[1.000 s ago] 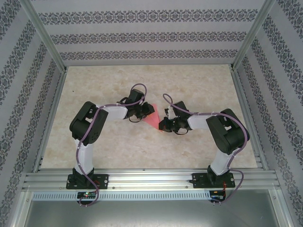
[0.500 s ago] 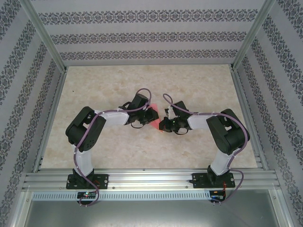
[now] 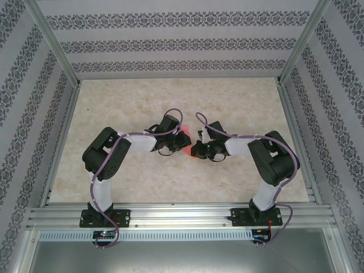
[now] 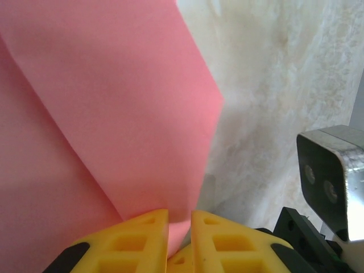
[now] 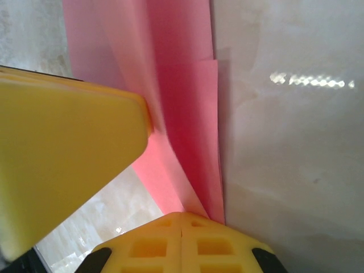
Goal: Fold a paper plane with a square sheet of paper (fold left side to right side)
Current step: Fourth fold the wing at the center of the table.
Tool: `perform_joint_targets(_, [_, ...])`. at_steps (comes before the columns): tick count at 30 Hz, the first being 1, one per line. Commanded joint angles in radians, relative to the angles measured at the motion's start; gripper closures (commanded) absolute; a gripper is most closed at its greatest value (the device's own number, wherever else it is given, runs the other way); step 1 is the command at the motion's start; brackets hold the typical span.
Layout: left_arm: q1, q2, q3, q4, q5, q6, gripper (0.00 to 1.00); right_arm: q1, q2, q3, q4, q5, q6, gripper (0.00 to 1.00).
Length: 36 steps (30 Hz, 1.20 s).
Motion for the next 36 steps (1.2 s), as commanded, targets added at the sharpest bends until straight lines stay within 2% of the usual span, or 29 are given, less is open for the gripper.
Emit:
perform_joint_targets(1, [-0.014,0.029,-0.013,0.073,0.023,-0.034,0.81,0.016,0.062,-0.026,-0.132,0.111,-0.001,0.99])
perform_joint_targets(9, [-0.006,0.068,0.045,-0.032,-0.049,0.021,0.81,0.028,0.071,-0.018,-0.170,0.135,-0.009,0.99])
perform_joint_targets(19, [0.051,0.112,0.095,-0.121,-0.121,0.085,0.81,0.036,0.072,-0.021,-0.193,0.154,-0.013,0.99])
perform_joint_targets(36, [0.144,0.194,0.262,-0.206,-0.123,0.162,0.80,0.043,0.066,-0.033,-0.200,0.161,-0.009,1.00])
